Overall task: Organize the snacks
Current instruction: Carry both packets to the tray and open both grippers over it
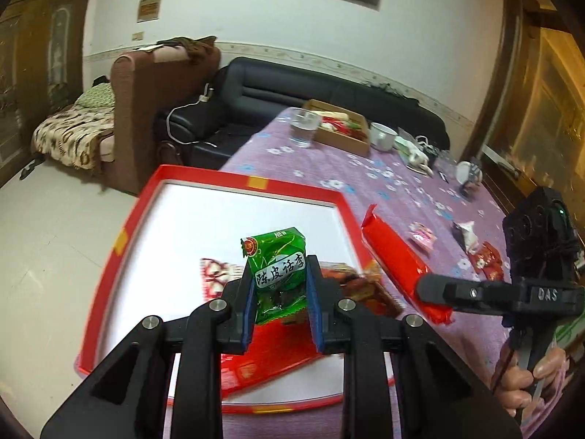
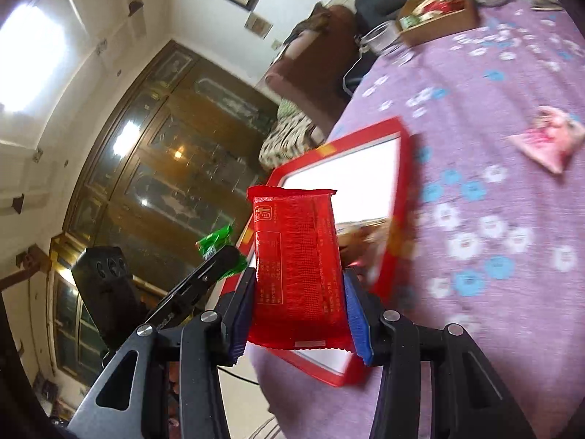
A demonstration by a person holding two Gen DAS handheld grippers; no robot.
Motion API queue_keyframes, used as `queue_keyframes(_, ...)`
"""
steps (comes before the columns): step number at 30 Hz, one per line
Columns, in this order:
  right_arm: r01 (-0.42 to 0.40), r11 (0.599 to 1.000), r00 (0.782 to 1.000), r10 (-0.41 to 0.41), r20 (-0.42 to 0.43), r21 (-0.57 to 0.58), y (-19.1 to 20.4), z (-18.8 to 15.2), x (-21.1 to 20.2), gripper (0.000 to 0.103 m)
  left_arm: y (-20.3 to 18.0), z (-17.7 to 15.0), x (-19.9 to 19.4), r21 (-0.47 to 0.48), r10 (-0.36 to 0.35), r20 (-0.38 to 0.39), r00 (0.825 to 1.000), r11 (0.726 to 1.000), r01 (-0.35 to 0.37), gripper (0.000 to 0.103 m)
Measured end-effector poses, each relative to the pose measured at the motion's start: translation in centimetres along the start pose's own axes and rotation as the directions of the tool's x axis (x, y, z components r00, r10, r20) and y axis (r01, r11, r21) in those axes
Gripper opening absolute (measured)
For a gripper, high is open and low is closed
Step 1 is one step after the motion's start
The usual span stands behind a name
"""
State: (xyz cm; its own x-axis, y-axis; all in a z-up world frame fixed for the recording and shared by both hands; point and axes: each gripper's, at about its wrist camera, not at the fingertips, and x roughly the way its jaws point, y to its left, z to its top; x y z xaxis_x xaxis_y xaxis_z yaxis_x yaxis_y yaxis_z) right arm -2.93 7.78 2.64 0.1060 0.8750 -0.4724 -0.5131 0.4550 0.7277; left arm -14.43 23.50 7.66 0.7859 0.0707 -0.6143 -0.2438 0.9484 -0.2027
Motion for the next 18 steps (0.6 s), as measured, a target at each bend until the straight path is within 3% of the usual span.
queue_keyframes(10,0.065,0.998,0.997,-0.065,-0.047,0.0,1.7,0.9,4.5,0.046,3.0,-0.7,1.0,-0.04,0.025,-0.034,0.999,0.999,-0.026,0.021)
queue_keyframes(18,0.223,0.97,0.974,-0.226,-0.023,-0.095,3.6,2.4,7.5,0.046,4.7,-1.2,1.6,-0.051,0.057,-0.061,0.997,0.997,-0.06,0.021)
